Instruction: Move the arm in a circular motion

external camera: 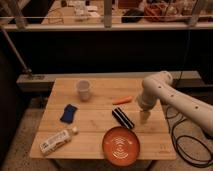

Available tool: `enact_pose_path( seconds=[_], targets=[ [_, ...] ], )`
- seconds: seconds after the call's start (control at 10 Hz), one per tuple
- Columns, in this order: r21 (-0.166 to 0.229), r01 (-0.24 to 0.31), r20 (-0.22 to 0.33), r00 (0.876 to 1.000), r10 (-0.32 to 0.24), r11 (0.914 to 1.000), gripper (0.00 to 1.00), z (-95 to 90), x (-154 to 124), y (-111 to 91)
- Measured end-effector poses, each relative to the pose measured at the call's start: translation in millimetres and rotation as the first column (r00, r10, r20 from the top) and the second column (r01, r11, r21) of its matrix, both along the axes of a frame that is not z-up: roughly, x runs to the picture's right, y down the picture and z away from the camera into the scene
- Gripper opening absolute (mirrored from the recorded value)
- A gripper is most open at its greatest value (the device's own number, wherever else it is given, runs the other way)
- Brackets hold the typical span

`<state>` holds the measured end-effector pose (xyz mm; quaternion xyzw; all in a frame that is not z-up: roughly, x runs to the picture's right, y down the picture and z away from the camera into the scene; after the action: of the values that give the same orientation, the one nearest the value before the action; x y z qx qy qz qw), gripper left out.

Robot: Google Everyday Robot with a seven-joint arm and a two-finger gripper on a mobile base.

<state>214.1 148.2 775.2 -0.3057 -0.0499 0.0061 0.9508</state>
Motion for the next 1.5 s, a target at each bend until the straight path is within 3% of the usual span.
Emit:
enact_pose_path(
  seconds=[0.2,0.4,0.8,1.2,1.5],
  targets=[
    [0.01,-0.01,-0.022,1.0,0.01,0.9999,0.8,-32.1,-5,24],
    [0.027,0.005,-0.008,1.0,-0.005,0.9996,0.8,-59.6,-28,38],
    [0.072,0.085,0.105,0.99,-0.092,0.9938,0.8,-82.3,-121,30],
    [0.149,0.19,0.246,0.944,-0.222,0.9705,0.8,-91.6,-220,6],
    [0.205,0.236,0.317,0.902,-0.293,0.9498,0.8,-67.4,-273,-35]
  ],
)
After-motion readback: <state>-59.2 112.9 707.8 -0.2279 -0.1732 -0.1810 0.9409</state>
